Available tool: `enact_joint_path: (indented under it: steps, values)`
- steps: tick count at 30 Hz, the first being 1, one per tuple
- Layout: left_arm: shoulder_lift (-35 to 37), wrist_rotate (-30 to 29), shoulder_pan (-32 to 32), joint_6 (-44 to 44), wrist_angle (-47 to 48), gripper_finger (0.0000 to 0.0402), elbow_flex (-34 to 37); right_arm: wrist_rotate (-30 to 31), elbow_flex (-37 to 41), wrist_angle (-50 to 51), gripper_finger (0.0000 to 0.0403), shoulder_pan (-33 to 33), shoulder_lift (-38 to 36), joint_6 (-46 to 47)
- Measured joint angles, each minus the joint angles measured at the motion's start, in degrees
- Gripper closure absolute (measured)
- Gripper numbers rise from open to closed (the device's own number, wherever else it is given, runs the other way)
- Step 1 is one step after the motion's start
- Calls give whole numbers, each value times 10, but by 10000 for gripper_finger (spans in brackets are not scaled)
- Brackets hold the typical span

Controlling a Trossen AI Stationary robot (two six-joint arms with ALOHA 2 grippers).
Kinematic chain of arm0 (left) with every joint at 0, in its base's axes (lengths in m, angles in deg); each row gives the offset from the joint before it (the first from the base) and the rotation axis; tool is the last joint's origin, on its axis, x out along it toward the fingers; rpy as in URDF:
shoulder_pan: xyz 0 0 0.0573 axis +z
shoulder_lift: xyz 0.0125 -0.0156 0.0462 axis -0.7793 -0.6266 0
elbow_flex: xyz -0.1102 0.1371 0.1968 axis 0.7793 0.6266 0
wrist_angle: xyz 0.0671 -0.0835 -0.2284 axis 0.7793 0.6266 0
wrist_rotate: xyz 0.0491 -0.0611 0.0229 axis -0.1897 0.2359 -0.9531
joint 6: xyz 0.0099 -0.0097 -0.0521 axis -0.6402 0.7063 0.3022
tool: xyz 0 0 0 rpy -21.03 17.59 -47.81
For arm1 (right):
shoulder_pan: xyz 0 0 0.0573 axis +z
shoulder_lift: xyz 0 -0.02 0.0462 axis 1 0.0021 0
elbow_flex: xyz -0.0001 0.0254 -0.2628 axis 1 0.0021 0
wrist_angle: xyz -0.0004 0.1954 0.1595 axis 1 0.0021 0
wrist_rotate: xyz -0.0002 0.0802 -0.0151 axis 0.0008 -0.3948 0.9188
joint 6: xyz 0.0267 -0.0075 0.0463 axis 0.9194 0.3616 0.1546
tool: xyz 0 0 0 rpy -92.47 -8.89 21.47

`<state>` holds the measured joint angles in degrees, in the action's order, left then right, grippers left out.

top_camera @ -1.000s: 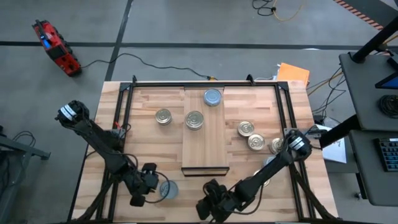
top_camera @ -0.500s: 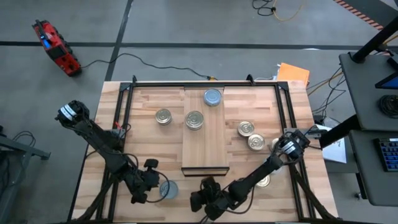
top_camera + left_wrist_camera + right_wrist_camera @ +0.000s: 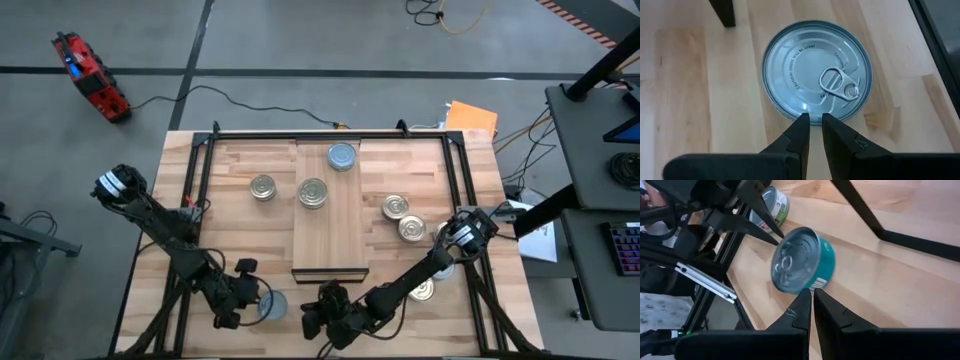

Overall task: Stack canned seafood by type on shelf
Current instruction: Put the green-blue tuna can on the shelf

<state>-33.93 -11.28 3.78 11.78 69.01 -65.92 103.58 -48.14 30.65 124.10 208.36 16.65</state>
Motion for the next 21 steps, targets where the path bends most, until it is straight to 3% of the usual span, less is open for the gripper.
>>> enact_joint_path:
  steps: [14,21]
  values:
    - [-60,0,0,-8,-122,365,-5,-22,0,-3,390,4,0,-20]
    - [-49,21,0,-26,-91,365,-25,-24,0,10,390,4,0,-17]
